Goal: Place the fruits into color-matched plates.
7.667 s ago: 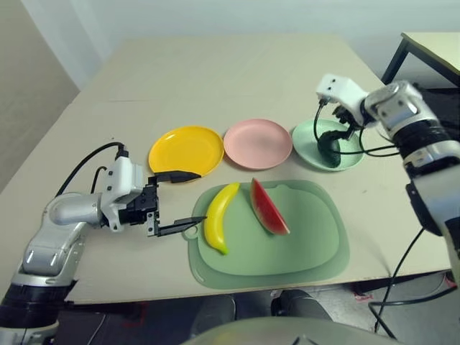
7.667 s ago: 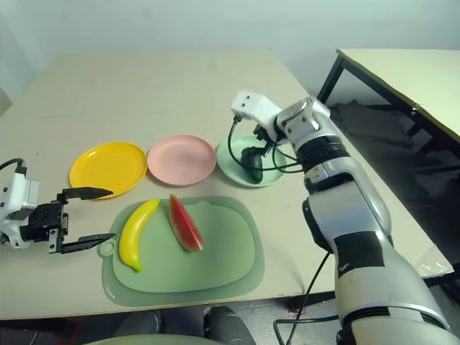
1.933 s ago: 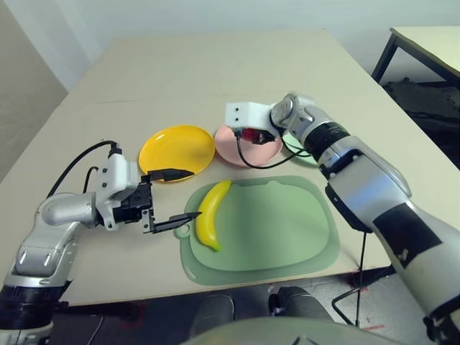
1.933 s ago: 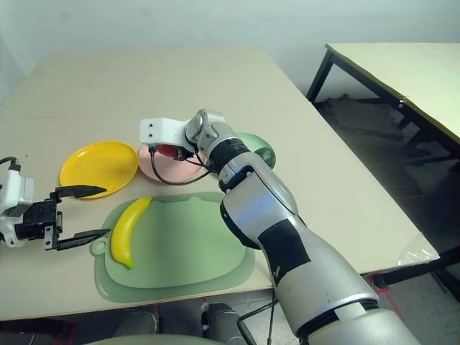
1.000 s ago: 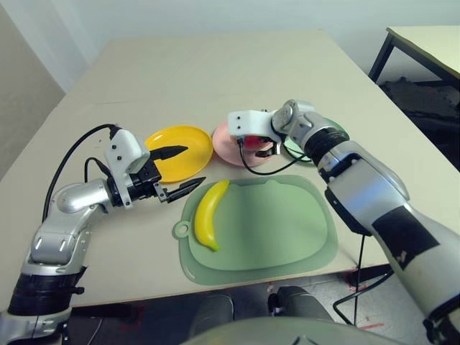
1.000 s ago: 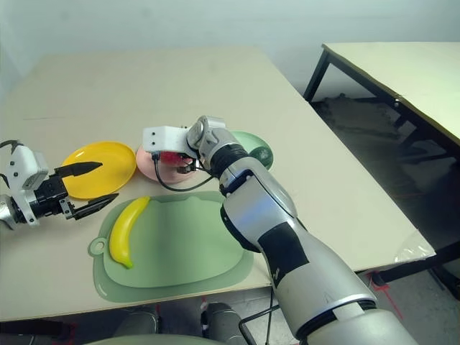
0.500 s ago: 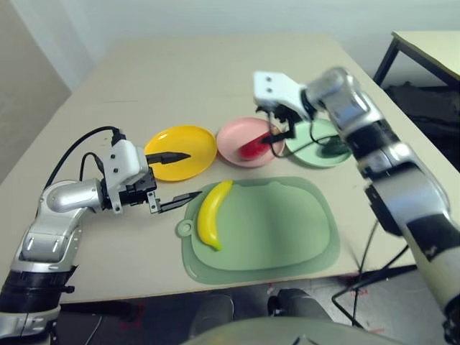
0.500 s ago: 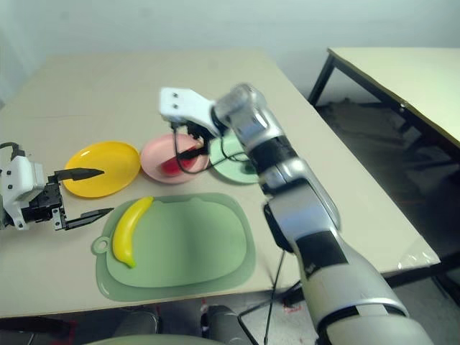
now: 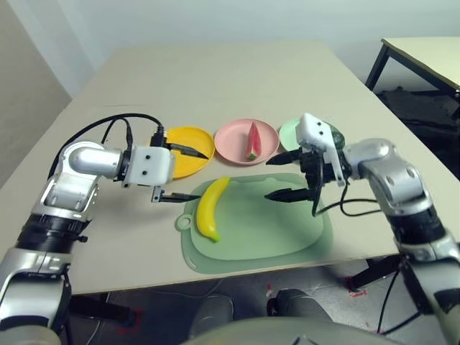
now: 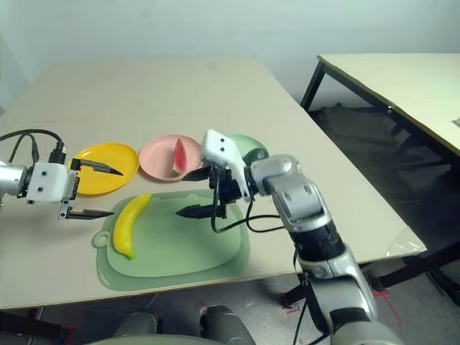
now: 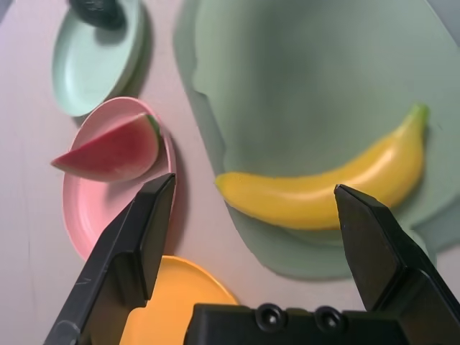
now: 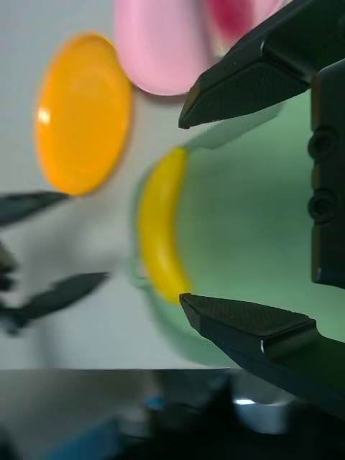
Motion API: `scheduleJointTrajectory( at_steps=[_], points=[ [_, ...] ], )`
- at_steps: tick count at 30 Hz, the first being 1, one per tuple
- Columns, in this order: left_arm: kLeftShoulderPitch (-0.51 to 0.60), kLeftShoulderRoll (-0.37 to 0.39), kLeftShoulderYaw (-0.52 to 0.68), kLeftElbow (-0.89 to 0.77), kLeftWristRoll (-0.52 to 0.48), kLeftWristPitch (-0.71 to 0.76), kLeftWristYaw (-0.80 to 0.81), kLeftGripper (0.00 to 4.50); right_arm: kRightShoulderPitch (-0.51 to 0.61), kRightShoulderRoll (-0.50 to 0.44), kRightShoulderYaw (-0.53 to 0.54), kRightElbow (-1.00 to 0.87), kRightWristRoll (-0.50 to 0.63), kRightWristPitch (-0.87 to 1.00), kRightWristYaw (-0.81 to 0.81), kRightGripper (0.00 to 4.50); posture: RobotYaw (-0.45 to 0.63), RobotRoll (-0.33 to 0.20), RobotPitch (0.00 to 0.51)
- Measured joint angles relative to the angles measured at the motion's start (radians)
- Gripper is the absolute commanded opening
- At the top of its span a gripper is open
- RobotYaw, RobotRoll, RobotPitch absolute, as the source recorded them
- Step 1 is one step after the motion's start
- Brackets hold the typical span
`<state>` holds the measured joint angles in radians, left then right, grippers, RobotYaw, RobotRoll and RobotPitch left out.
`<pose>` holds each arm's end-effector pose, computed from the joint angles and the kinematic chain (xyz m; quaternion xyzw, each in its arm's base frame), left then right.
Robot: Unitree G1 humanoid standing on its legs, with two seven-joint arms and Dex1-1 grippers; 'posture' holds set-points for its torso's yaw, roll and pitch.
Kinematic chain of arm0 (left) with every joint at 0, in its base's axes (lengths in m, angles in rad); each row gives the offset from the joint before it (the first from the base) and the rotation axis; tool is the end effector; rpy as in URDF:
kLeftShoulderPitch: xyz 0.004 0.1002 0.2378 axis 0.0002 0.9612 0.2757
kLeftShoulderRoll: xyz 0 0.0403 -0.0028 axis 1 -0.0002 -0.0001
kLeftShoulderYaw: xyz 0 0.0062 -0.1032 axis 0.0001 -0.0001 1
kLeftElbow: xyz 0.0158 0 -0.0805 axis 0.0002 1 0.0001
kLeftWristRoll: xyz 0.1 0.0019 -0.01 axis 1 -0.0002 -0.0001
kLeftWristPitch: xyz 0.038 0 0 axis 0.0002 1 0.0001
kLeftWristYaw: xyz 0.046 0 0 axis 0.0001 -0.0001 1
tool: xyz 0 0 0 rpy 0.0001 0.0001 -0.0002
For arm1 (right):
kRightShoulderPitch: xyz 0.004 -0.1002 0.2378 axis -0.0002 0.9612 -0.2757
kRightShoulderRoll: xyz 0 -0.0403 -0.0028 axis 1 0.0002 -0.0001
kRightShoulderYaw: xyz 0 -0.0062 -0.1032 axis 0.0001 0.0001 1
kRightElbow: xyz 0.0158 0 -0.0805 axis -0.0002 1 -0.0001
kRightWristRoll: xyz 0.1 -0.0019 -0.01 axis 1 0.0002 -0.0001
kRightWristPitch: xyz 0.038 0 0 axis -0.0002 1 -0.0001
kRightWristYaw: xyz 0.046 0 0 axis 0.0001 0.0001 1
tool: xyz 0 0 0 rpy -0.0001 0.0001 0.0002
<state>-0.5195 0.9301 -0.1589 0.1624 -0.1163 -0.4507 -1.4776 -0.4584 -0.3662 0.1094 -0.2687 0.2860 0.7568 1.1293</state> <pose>0.2644 0.2578 0.2131 0.5223 0.0086 -0.6327 0.5716 0.2593 -0.1550 0.1618 -0.0581 0.0881 0.6293 0.7700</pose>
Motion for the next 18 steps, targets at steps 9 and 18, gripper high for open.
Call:
scheduleJointTrajectory(
  at_steps=[9,18],
  points=[
    [-0.088,-0.022,-0.093,0.059,0.084,-0.1,-0.026,4.5,0.246,0.032,-0.061,-0.023,0.064,-0.21,-0.143,4.49,0.06,0.0,0.005],
    [-0.142,-0.097,-0.179,0.093,0.139,-0.122,-0.02,4.5,0.406,-0.118,0.006,0.019,-0.009,-0.599,-0.037,4.49,0.04,0.0,0.002]
  ],
)
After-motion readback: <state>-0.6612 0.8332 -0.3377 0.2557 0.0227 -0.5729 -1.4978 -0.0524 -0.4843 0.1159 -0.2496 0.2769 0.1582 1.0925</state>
